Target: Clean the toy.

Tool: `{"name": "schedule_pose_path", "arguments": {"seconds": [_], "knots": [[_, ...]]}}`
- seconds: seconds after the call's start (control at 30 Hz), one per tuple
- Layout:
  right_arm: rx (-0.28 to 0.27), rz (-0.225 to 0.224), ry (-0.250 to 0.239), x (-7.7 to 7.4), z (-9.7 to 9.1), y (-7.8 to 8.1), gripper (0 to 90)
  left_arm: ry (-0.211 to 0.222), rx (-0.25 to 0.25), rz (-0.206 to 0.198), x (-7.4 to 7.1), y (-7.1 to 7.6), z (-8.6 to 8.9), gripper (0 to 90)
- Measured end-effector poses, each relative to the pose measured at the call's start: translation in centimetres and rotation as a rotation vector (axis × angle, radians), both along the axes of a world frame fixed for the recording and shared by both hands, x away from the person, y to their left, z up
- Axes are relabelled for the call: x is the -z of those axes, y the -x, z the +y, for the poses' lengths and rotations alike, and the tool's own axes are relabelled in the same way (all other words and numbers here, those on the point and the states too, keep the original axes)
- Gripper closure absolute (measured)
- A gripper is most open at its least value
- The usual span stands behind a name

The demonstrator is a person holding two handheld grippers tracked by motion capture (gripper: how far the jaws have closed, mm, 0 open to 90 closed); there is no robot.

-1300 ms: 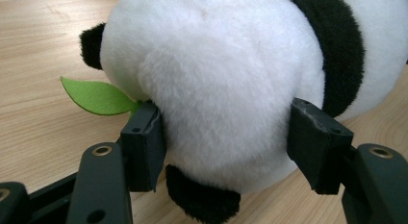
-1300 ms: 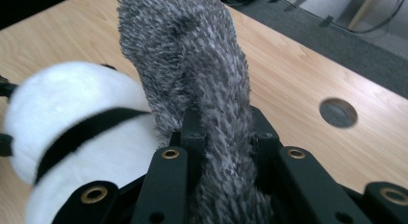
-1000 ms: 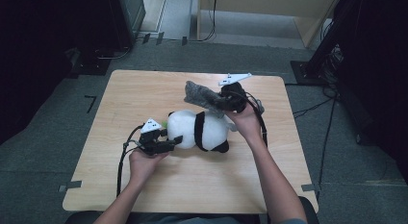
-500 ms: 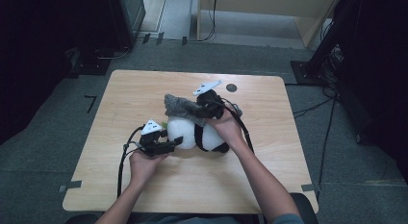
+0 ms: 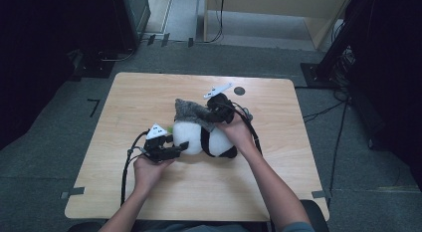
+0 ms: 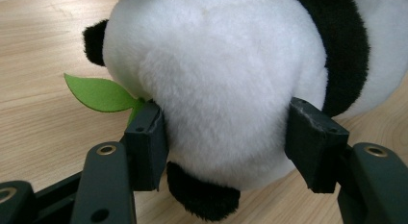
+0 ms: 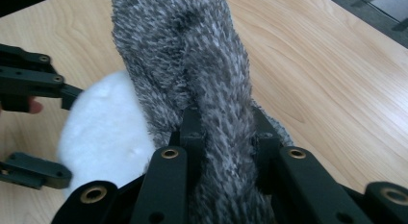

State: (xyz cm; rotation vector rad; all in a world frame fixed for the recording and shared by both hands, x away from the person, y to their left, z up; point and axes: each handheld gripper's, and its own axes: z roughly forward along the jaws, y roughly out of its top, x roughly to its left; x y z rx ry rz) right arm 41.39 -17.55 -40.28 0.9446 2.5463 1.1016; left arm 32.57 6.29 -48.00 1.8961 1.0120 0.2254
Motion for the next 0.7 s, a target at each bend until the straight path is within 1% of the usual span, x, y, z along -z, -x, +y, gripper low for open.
{"name": "schedule_pose_path", "arguments": {"seconds": [0.2, 0.3, 0.43, 0.7], "knots": [[0.050, 0.020, -0.015, -0.2, -2.0, -0.7, 74.8, 0.009, 0.000, 0.010, 0.0, -0.1, 0.1, 38.1], [0.071, 0.020, -0.024, -0.3, -3.2, -1.0, 75.0, 0.011, 0.001, 0.014, 0.1, -0.1, 0.1, 38.3], [0.096, 0.032, -0.034, -0.5, -4.6, -1.0, 75.1, 0.014, 0.004, 0.019, 0.0, -0.2, 0.2, 38.5], [0.138, 0.030, -0.059, -0.6, -7.4, -0.9, 75.1, 0.024, 0.012, 0.017, 0.1, -0.3, 0.3, 38.3]]}}
